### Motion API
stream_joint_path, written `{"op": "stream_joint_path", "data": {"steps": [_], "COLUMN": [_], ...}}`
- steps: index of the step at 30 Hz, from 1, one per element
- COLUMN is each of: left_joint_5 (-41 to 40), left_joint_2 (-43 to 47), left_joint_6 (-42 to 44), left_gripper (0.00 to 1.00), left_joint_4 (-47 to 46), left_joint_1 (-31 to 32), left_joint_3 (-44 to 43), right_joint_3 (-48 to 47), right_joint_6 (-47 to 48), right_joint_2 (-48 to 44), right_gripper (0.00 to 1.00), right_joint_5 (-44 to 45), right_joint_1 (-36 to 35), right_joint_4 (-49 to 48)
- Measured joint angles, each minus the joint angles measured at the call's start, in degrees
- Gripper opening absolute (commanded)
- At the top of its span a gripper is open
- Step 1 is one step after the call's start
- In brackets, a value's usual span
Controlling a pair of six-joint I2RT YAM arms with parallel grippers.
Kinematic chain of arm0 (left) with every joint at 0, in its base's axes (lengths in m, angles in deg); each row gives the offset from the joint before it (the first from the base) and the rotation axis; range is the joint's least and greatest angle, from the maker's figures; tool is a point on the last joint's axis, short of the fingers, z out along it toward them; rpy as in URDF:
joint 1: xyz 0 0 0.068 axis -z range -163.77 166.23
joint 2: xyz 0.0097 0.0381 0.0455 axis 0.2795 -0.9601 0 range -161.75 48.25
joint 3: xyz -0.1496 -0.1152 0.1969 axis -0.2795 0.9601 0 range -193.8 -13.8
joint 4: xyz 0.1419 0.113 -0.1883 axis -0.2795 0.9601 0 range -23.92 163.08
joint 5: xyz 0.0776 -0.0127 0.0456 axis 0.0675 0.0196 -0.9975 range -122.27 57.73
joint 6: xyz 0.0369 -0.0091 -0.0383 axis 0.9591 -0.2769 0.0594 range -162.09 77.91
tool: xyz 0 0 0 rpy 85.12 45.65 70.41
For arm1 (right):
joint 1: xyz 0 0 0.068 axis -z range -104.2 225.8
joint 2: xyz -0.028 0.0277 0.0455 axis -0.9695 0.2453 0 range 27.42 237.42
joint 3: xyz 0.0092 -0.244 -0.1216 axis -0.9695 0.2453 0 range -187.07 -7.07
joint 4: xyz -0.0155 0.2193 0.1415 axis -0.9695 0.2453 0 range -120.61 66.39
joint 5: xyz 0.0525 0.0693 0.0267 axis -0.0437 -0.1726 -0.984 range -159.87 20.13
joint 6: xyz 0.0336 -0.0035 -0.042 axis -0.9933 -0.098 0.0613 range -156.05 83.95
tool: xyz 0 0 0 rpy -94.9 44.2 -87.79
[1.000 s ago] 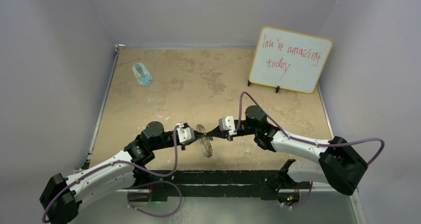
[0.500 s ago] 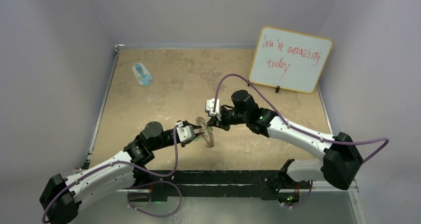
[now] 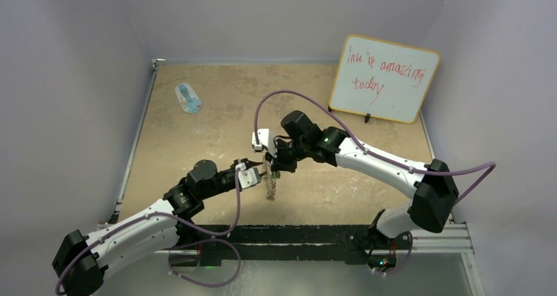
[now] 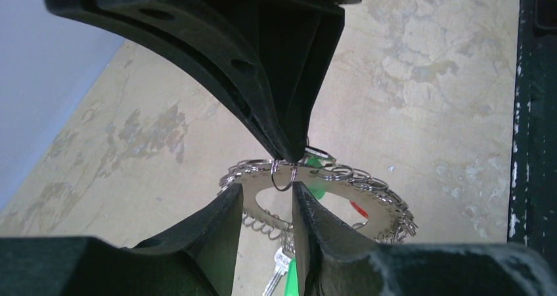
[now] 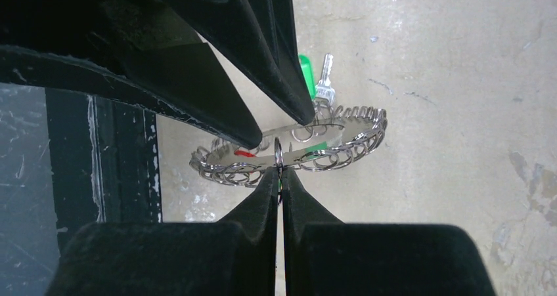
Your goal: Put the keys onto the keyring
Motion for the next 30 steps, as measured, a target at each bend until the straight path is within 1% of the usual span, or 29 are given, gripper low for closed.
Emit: {"op": "stream_joint_path", "data": {"steps": [7, 17, 20, 26, 30], "left_joint_5": [0.20, 3.06, 3.76, 4.15, 4.22], "left_joint_2": [-2.27, -6.14, -7.39, -8.11, -8.11], "left_joint_6": [2.71, 4.22, 4.37, 5.18, 5.29], "left_gripper": [0.29, 0.23, 0.19, 0.00, 0.00], "left_joint_4": [3.19, 5.03, 5.29, 5.77, 5.90], "left_joint_1": [0.00, 0.00, 0.00, 0.00, 0.00], "left_joint_3": [-2.64, -5.27, -5.88, -5.99, -6.14], "right_joint_3": [-3.21, -4.42, -4.50, -4.70, -4.72], "right_joint_6": [0.74, 1.27, 1.44, 1.66, 2.08], "right_joint_2": [1.55, 1.81, 1.84, 1.84, 1.84], "right_gripper": [0.00, 0.00, 0.00, 0.00, 0.00], "right_joint_5": [2.32, 3.39, 3.67, 4.52, 4.72], "right_joint_1": [-1.29, -2.29, -2.51, -2.71, -2.84], "right_joint_4": [4.66, 5.90, 6.10, 6.56, 6.78]}}
